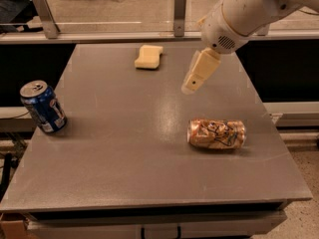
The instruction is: Move sponge near orange can
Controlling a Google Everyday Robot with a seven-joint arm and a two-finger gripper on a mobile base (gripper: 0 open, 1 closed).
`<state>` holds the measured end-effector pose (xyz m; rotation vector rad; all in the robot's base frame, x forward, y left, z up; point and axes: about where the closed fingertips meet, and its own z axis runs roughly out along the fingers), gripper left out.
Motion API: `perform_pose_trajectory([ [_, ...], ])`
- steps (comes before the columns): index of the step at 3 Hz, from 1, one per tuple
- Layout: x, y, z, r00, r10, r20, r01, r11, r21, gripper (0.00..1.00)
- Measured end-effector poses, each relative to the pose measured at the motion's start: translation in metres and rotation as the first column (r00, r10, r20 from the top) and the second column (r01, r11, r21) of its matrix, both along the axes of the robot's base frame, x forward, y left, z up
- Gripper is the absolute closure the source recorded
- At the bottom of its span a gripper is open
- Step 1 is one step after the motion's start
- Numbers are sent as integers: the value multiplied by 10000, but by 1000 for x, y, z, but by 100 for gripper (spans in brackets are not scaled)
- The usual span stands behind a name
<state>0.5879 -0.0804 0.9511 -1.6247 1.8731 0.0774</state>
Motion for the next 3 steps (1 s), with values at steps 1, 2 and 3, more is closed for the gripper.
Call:
perform_pose_trajectory([
  [1, 22, 30, -17, 10000, -72, -23, 73, 9982, 598, 0],
  [2, 60, 63, -39, 9990, -438, -74, 444, 9896, 1368, 0],
  [3, 95, 101, -60, 9971, -709, -264, 749, 9728, 2193, 0],
])
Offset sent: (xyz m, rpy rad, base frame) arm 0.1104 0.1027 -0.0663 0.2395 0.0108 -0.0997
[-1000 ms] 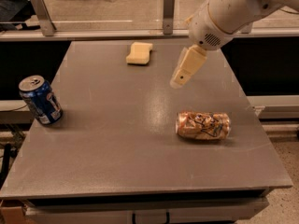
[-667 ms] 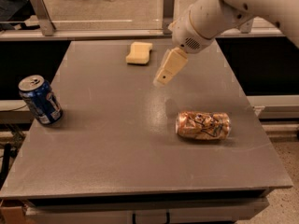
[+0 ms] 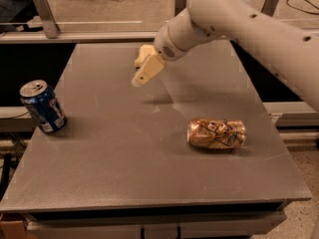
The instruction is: Move sponge near orange can
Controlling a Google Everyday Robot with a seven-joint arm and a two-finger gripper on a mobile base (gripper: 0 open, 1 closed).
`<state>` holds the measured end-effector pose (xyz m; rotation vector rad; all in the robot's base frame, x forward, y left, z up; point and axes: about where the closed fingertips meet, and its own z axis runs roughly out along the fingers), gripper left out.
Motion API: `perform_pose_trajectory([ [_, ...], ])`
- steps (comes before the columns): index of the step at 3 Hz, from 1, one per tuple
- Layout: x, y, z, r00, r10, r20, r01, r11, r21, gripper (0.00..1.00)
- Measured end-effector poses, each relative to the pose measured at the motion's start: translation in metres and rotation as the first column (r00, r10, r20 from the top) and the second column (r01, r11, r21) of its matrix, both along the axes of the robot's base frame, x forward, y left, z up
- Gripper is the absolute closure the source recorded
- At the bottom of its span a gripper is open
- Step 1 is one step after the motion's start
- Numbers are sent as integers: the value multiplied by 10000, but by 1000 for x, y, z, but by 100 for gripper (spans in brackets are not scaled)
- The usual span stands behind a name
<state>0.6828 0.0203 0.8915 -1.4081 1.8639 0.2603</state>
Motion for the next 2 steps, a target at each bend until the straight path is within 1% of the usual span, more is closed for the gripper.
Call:
perform_pose_trajectory([
  [1, 29, 18, -19, 9986, -487, -184, 496, 9975, 504, 0],
  [2, 53, 18, -32, 9930, -1131, -341, 1157, 9894, 873, 0],
])
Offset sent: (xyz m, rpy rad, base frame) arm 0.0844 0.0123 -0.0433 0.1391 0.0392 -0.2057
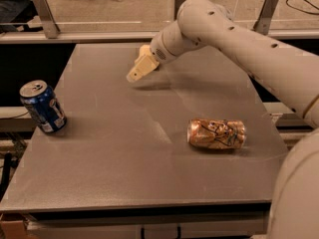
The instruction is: Move sponge near orange can
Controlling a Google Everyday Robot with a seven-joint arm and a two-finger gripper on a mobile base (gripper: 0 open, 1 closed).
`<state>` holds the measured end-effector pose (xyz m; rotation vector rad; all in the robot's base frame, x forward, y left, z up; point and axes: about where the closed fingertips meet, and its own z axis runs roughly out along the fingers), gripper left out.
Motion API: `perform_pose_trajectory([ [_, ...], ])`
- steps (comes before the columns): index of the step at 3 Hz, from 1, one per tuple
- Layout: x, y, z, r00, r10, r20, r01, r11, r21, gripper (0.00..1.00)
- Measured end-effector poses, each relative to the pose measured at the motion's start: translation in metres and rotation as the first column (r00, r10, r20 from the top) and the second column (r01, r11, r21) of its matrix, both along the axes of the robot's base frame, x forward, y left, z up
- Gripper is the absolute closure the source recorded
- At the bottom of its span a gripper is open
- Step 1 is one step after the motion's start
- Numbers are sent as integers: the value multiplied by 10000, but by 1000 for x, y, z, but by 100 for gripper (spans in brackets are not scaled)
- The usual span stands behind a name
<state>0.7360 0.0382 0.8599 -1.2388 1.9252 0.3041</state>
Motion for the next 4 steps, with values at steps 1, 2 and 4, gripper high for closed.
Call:
perform_pose_trajectory([
  [1, 17, -6, -10, 9982, -572, -153, 576, 9980, 255, 0],
  [2, 29, -17, -18, 9934, -1089, -351, 1107, 9924, 545, 1],
  [4, 41, -31, -17, 9872, -1534, -426, 1568, 9830, 953, 41],
])
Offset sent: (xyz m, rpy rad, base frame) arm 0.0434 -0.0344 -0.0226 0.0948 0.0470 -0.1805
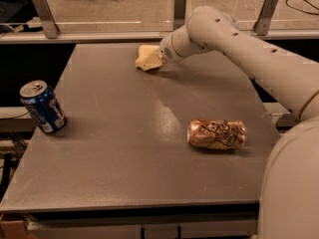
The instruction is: Move sponge near orange can
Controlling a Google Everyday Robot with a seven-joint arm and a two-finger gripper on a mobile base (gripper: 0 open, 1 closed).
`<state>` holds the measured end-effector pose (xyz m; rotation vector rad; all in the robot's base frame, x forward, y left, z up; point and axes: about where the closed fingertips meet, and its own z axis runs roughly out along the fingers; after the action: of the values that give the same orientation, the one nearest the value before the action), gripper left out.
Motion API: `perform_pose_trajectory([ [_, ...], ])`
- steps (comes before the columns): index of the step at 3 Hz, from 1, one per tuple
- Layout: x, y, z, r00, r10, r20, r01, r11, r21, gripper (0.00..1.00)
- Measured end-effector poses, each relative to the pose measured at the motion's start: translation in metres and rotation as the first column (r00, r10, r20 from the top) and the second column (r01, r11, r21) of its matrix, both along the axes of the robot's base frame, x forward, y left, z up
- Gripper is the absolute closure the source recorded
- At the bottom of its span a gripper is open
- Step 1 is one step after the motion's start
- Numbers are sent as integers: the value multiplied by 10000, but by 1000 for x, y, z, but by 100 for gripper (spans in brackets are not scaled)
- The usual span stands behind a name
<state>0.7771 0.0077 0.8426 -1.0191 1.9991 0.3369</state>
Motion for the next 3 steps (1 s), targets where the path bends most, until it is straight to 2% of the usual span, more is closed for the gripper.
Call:
perform_pose_trajectory([
  [1, -3, 1, 4, 9999, 102, 69, -103, 9999, 118, 73],
  [2, -7, 1, 21, 9982, 406, 440, -413, 9990, 144, 96],
  [3, -20, 2, 53, 9848, 1361, 1083, -1344, 9907, -232, 100],
])
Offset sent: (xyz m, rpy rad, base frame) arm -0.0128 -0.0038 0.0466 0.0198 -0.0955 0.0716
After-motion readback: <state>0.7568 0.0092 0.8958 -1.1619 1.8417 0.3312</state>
